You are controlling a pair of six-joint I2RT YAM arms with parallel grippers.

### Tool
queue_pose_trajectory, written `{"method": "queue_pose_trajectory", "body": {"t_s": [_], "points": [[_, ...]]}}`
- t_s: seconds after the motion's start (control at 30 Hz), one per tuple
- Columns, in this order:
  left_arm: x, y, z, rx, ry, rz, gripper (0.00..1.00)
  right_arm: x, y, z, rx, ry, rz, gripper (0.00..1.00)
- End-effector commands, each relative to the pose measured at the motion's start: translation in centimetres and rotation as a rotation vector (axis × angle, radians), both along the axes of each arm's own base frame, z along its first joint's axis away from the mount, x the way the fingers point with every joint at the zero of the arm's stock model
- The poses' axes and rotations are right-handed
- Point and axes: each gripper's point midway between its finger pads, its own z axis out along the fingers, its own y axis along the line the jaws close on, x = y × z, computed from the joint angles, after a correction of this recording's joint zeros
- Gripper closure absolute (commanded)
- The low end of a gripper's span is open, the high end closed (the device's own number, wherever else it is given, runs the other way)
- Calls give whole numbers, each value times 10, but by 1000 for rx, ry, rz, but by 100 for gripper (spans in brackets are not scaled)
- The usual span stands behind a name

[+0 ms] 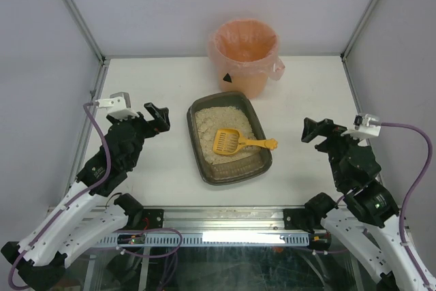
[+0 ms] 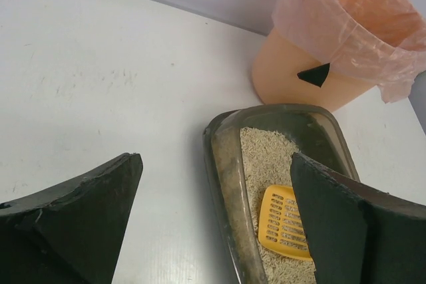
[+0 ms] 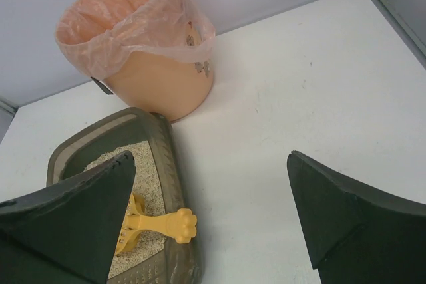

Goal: Clean the litter box

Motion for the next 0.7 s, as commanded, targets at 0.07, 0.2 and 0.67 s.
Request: {"method": "queue_pose_trajectory", "body": {"t_s": [0.07, 0.2, 0.67], "points": [[2, 1, 14, -14, -49, 0, 1, 4, -2, 10, 15, -23, -27, 0], [4, 0, 14, -14, -49, 3, 1, 5, -3, 12, 5, -24, -33, 0], [9, -6, 12, 10, -48, -12, 1, 43, 88, -77, -10, 438, 243, 0]]}}
